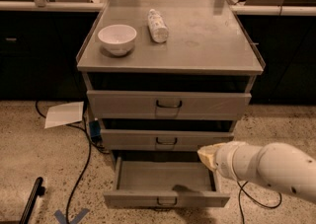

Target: Close bottom drawer

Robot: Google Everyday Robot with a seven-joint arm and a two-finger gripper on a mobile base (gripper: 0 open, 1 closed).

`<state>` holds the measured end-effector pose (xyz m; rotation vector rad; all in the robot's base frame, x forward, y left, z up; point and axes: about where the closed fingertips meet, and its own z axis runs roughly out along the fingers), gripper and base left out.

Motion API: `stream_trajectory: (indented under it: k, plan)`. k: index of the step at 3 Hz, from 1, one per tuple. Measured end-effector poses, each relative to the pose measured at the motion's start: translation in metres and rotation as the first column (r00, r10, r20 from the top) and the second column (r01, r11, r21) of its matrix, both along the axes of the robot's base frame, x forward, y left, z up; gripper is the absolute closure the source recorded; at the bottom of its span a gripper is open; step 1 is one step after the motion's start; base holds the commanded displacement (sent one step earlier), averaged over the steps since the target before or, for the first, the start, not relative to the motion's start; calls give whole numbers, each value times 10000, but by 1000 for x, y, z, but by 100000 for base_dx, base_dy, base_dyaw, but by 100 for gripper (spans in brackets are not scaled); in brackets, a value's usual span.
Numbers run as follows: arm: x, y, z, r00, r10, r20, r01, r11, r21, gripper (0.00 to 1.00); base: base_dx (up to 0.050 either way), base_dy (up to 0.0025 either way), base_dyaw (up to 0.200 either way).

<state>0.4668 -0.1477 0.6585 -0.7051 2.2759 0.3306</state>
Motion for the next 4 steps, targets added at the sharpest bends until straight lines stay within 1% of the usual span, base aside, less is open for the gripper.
stream_trajectory:
  k: [1,2,3,4]
  plan:
    - [-24,6,-79,9929,-813,-868,853,9954,437,100,0,0,0]
    - [-21,8,-150,9756,-1605,-1500,1723,9826,694,100,0,0,0]
    - [-14,9,-229,9481,-2003,-2471,2186,9746,489,100,0,0,0]
    - [-13,9,-227,9489,-2003,-2439,2184,9746,493,100,0,0,0]
